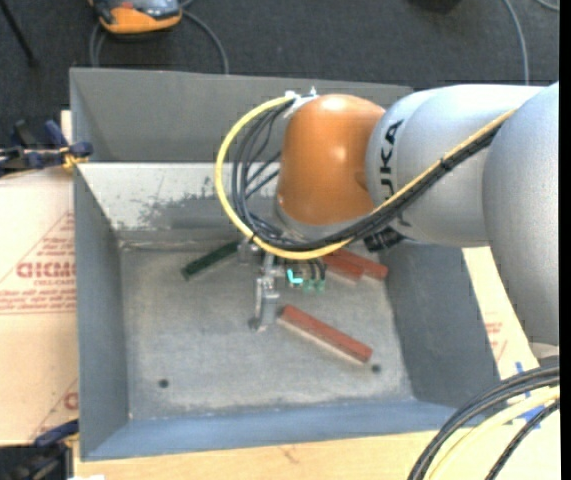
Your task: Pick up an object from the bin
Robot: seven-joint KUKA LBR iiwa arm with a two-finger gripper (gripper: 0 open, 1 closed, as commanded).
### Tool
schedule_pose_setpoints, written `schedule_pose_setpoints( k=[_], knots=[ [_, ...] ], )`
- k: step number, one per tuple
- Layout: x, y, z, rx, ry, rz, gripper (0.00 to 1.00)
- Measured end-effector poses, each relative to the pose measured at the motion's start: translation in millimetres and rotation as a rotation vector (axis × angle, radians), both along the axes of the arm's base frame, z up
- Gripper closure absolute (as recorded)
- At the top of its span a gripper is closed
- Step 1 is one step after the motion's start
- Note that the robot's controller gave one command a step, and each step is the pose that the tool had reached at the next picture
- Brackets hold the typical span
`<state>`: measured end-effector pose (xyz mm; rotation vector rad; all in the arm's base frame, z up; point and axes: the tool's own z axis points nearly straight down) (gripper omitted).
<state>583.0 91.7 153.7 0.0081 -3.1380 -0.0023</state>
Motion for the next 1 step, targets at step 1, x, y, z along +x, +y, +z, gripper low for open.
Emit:
schedule_pose_setpoints(
  k=[1],
  knots=[
    [2.0, -0.4, 4.0, 0.001, -0.007, -0.002, 0.00]
  ],
)
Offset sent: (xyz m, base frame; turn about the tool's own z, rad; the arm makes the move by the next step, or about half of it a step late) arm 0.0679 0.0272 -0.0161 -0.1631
